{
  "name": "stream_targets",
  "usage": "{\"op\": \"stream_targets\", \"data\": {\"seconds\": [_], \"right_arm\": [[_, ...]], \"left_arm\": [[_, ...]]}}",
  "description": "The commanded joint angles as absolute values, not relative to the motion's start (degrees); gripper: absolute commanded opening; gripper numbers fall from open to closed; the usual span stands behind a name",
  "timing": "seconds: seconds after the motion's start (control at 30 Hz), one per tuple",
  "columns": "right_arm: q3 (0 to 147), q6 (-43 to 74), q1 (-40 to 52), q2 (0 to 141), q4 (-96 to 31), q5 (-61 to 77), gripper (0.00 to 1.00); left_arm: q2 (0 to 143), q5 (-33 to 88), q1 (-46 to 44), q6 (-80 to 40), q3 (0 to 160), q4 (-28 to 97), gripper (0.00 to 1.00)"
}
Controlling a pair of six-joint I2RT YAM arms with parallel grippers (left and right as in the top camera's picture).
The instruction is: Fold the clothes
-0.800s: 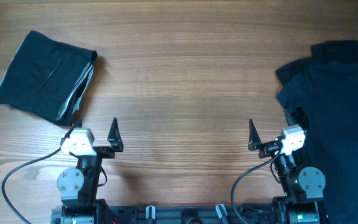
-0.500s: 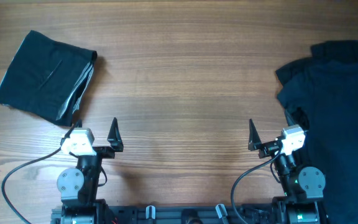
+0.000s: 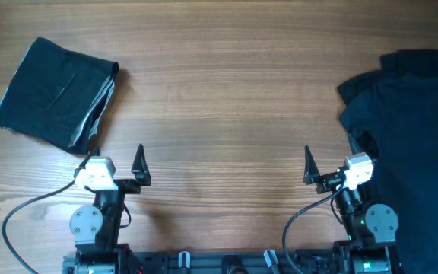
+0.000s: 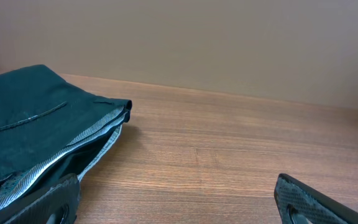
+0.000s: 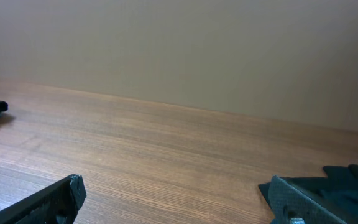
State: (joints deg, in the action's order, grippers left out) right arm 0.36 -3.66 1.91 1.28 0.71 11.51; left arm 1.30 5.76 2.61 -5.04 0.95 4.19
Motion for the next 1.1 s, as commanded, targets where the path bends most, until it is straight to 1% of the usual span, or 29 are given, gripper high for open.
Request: {"op": "stream_targets", "data": {"seconds": [0.0, 0.1, 0.33, 0.47, 0.6, 0.73, 0.8, 0.87, 0.9, 1.0, 1.07], "right_arm": [[0.3, -2.9, 1.7, 1.0, 0.9, 11.1, 1.0], [0.3, -5.0, 1.7, 1.0, 0.8, 10.3, 1.0], [0.3, -4.4, 1.7, 1.0, 0.8, 10.3, 1.0], [0.3, 3.3, 1.7, 1.0, 0.9, 10.2, 1.0], [2.8, 3.6, 1.7, 2.4, 0.5, 8.4, 1.0], [11.1, 3.6, 1.7, 14.0, -0.2, 6.1, 1.0], [19.5, 3.6, 1.7, 24.8, -4.1, 5.2, 1.0], [26.7, 3.4, 1.7, 33.1, -9.5, 4.8, 1.0], [33.2, 3.0, 1.7, 40.2, -15.1, 4.8, 1.0], [45.3, 2.5, 1.6, 53.9, -26.7, 3.0, 1.0], [53.0, -1.6, 1.2, 63.5, -33.7, 2.1, 1.0]], "left_arm": [[1.6, 4.8, 2.3, -5.3, 0.3, 3.9, 1.0], [1.6, 4.8, 2.3, -5.3, 0.3, 3.9, 1.0], [1.6, 4.9, 2.3, -5.4, 0.3, 3.9, 1.0], [1.6, 5.3, 2.3, -8.8, 0.3, 3.8, 1.0], [1.7, 5.5, 2.3, -10.2, 1.6, 4.3, 1.0], [9.2, 5.7, 2.3, -10.1, 10.8, 9.1, 1.0], [17.3, 5.7, 2.3, -10.1, 17.0, 11.6, 1.0], [24.3, 5.7, 2.3, -10.1, 22.1, 13.8, 1.0], [29.4, 5.7, 2.3, -10.1, 26.2, 16.3, 1.0], [42.0, 5.7, 2.3, -10.1, 37.0, 24.5, 1.0], [49.7, 5.7, 2.3, -10.1, 44.2, 31.1, 1.0]]}}
